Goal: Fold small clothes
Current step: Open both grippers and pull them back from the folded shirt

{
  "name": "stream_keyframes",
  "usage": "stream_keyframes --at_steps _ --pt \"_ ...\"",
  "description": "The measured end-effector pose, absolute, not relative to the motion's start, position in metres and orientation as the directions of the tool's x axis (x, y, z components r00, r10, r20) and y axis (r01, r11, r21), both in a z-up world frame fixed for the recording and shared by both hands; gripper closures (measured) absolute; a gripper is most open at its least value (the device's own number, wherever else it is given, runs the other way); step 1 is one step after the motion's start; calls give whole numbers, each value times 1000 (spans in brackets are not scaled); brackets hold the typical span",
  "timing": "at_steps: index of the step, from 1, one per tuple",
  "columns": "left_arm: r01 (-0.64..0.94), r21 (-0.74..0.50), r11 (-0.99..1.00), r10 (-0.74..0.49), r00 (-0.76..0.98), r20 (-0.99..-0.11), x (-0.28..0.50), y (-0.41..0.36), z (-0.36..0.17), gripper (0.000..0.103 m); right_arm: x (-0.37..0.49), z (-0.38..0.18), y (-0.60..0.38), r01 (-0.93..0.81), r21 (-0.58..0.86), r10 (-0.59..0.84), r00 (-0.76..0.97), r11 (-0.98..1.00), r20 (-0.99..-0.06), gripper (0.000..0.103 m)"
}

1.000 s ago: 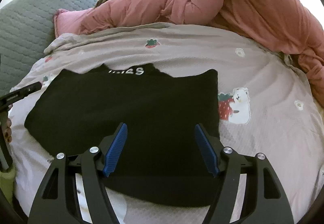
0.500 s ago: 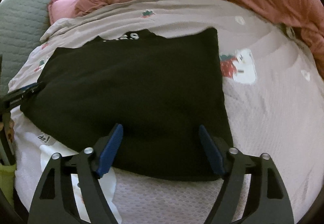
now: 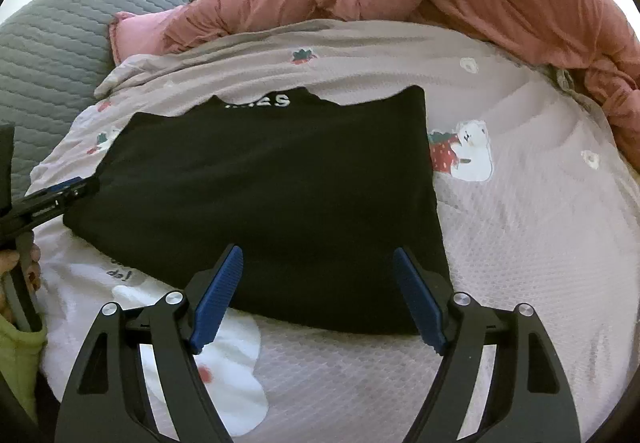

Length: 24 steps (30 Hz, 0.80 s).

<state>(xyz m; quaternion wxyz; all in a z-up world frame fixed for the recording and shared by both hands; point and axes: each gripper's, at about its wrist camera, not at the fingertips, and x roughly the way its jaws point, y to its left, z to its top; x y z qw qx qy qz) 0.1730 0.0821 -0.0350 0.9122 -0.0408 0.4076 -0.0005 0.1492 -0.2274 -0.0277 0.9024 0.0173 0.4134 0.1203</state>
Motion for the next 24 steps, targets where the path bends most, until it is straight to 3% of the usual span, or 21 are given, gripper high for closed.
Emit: stream_keyframes --at_steps 10,12,16,17,18,24 --pt "-81 -82 993 -3 692 -722 168 98 -24 27 145 -15 -196 -267 109 259 630 958 -732 26" --pt "-94 -86 992 4 696 -718 167 102 -22 27 144 -13 -187 -279 103 263 631 955 -730 9" --pt "-112 -99 989 8 698 -716 168 109 -21 25 141 -7 -166 -318 73 272 642 945 -717 9" --pt "-117 -99 988 11 699 -715 168 111 -20 14 141 -6 -161 -327 69 275 640 942 -717 9" --pt "-125 -100 987 17 703 -711 167 112 -19 10 141 -6 -157 -335 67 279 639 940 -717 9" --pt "-137 -114 984 20 721 -693 166 121 -14 10 140 -5 -128 -390 48 302 625 920 -720 9"
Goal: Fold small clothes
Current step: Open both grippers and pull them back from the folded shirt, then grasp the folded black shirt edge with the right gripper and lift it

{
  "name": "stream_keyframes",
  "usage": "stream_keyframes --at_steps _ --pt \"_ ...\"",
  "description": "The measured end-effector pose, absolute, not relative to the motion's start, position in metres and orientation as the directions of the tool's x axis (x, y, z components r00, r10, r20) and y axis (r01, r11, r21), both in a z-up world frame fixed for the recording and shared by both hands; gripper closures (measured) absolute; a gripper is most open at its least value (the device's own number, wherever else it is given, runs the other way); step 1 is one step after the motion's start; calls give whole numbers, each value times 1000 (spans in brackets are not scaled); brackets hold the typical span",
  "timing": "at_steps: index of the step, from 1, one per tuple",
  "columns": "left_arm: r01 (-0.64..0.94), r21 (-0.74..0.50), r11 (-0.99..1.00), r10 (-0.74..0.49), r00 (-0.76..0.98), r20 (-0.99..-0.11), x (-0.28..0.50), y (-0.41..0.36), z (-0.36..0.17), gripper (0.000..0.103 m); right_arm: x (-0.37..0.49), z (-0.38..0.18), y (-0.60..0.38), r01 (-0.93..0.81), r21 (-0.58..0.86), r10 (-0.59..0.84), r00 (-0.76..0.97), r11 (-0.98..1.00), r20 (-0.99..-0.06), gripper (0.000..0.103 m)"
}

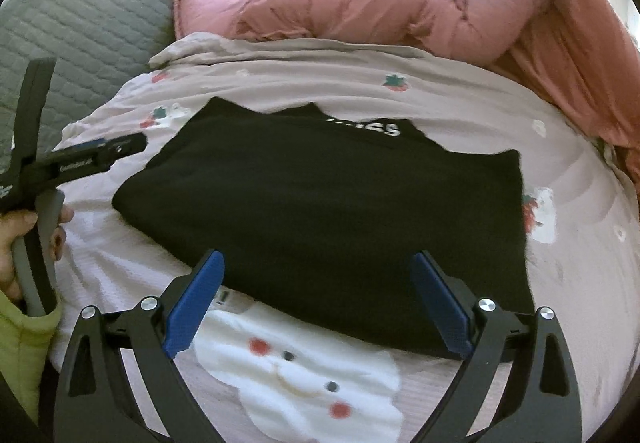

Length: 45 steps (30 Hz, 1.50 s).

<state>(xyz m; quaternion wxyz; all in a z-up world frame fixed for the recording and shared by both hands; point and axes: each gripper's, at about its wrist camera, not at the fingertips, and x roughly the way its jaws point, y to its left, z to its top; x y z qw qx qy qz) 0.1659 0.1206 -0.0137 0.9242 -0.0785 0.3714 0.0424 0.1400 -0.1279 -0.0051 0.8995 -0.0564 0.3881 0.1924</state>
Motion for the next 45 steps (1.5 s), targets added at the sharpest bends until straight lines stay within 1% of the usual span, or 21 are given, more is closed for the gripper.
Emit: stream_keyframes --at_steps 11,24,34,38,45 --pt "-163 -127 979 29 716 -697 170 131 -15 10 138 -10 -74 -495 20 350 585 869 -732 9" --pt "-220 -166 961 36 697 -716 185 164 -17 10 143 -24 -19 -577 -64 347 572 814 -743 9" --pt "-252 -237 938 -9 666 -746 204 186 -31 10 149 -50 23 -623 -225 263 592 749 -762 9" --pt "-252 -239 938 -17 653 -757 211 187 -36 10 151 -59 37 -626 -306 224 623 717 -750 9" --pt "-249 -240 938 -24 644 -765 216 187 -40 10 161 -65 53 -608 -376 195 668 699 -718 8"
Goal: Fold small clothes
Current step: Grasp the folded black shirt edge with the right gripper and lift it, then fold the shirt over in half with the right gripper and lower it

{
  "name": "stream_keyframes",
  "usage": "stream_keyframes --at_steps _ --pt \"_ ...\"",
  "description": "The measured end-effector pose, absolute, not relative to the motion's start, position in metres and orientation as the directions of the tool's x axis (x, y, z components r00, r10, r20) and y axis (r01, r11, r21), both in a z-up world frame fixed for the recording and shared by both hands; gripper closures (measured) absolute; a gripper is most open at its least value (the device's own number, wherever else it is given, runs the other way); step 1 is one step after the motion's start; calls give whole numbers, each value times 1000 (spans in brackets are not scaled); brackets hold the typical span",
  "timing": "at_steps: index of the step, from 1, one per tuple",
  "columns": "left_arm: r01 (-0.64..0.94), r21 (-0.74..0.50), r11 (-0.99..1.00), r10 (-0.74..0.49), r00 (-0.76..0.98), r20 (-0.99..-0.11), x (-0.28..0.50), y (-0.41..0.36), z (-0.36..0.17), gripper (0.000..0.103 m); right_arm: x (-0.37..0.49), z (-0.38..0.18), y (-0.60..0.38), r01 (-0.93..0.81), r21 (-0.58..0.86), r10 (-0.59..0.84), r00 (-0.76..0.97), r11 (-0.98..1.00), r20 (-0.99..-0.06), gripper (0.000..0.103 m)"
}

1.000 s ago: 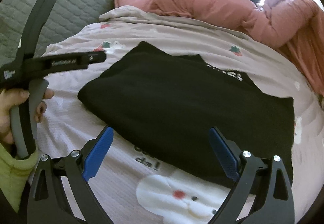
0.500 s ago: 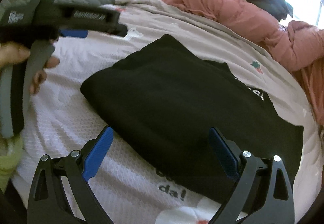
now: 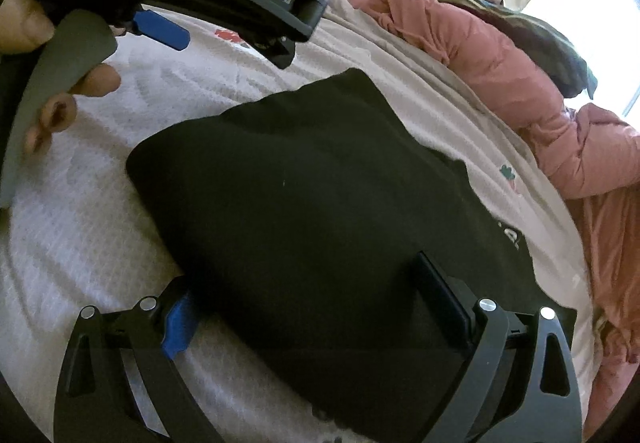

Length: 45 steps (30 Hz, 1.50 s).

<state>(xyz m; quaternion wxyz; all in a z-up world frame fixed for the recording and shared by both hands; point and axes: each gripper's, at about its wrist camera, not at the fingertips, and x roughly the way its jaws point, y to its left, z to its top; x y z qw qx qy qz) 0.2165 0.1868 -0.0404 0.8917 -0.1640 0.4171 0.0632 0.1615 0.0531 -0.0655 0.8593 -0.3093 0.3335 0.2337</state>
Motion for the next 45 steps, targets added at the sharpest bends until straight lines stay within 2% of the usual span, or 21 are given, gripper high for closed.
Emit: stream_keyframes --at_steps 4,5,6,7,8,9,12,19,25,27,28,32,35,45 --pt "-242 -249 938 -38 643 -765 218 186 -41 10 161 -66 61 -584 -439 182 717 683 -673 10" --pt "-238 -256 937 -45 644 -763 218 185 -41 10 159 -65 62 -580 -449 182 726 680 -663 14" --pt "-235 -260 936 -50 644 -763 219 185 -41 10 157 -65 63 -579 -456 187 733 675 -654 27" --pt "-233 -269 935 -60 643 -764 219 185 -42 10 156 -65 64 -587 -461 197 733 665 -651 33" --pt "-227 -286 931 -78 642 -763 221 184 -43 10 154 -65 64 -592 -464 202 733 659 -649 44" --pt "-220 -309 925 -102 640 -761 222 184 -44 10 152 -64 64 -597 -465 209 734 654 -647 60" --pt "-194 -396 897 -191 638 -746 225 181 -47 10 148 -57 60 -592 -458 238 747 663 -621 74" --pt "-126 -593 795 -391 641 -661 229 164 -47 10 145 -35 34 -586 -392 316 761 709 -567 79" --pt "-147 -635 758 -427 623 -655 234 146 -50 12 140 -23 15 -582 -354 352 768 732 -535 80" --pt "-145 -644 751 -440 616 -653 235 140 -47 31 138 -18 8 -582 -337 362 767 740 -529 81" --pt "-139 -654 743 -452 616 -645 235 137 -45 34 138 -16 3 -580 -333 365 769 744 -526 81" --pt "-83 -641 763 -465 619 -633 235 110 -24 69 134 -7 -13 -570 -313 368 774 760 -516 83" --pt "-42 -605 795 -453 623 -638 231 83 -3 75 133 1 -34 -557 -257 377 771 790 -514 84" --pt "57 -562 825 -482 591 -647 234 -6 26 75 118 19 -122 -469 -87 375 792 879 -481 86"
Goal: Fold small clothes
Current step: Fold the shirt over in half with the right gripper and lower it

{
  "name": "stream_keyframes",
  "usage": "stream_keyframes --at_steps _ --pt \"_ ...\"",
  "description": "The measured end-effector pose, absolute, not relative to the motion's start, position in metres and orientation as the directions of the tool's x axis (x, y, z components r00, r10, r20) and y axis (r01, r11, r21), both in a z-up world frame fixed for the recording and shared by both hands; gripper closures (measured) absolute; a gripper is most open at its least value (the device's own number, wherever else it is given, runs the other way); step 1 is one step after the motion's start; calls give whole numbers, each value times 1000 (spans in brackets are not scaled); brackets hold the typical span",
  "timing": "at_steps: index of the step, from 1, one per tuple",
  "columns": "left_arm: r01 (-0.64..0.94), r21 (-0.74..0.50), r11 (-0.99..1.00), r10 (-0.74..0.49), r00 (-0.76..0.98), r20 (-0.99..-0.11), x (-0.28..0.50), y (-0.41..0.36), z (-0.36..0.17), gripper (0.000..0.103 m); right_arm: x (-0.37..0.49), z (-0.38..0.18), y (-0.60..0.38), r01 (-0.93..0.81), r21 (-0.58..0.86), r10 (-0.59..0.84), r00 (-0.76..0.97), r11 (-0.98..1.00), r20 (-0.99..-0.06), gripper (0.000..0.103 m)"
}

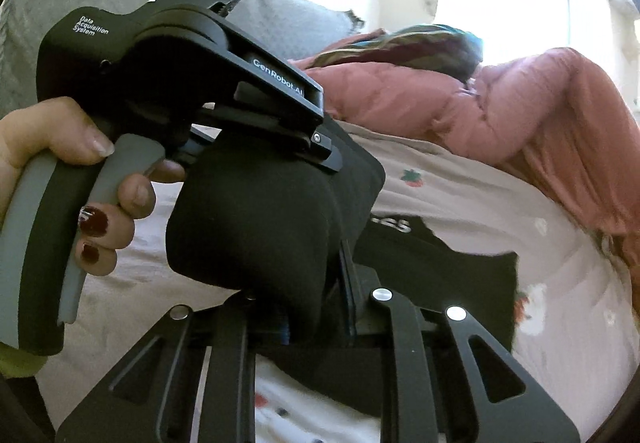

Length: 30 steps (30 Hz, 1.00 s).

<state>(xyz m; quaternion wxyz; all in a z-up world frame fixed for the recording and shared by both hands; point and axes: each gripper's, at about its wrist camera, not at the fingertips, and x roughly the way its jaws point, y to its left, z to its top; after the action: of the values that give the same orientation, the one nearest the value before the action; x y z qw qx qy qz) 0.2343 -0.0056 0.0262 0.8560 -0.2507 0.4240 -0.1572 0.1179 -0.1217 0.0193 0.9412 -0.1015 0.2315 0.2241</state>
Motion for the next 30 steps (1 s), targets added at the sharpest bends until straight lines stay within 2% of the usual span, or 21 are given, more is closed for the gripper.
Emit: stream_keyframes --at_steps 8,10,11,12,13,14,17,22,23,30 --pt "78 -488 869 -447 547 -708 250 -62 15 75 124 6 -171 -407 62 380 773 911 -508 87" --pt "85 -461 883 -430 539 -724 254 -73 9 72 128 -1 -180 -395 111 392 757 912 -522 87" --pt "83 -459 885 -428 534 -729 255 -76 7 59 131 -4 -183 -391 125 395 752 912 -527 87" --pt "83 -474 877 -444 521 -729 257 -78 3 38 132 -7 -187 -386 143 399 746 911 -533 87" --pt "79 -498 864 -464 511 -723 257 -76 1 29 136 -11 -194 -374 179 408 735 910 -542 87" --pt "79 -524 848 -487 504 -713 256 -76 -1 24 138 -14 -199 -359 209 413 726 910 -549 87" --pt "94 -572 815 -534 505 -678 249 -70 -2 24 147 -26 -223 -296 340 447 680 893 -581 87" --pt "80 -505 860 -455 571 -684 232 -55 -3 24 149 -49 -254 -202 521 520 620 829 -587 84" --pt "72 -470 880 -420 581 -697 227 -52 -6 24 148 -52 -260 -186 552 534 614 813 -581 81" --pt "79 -332 940 -316 571 -758 215 -49 -33 24 134 -48 -269 -170 550 524 615 817 -589 71"
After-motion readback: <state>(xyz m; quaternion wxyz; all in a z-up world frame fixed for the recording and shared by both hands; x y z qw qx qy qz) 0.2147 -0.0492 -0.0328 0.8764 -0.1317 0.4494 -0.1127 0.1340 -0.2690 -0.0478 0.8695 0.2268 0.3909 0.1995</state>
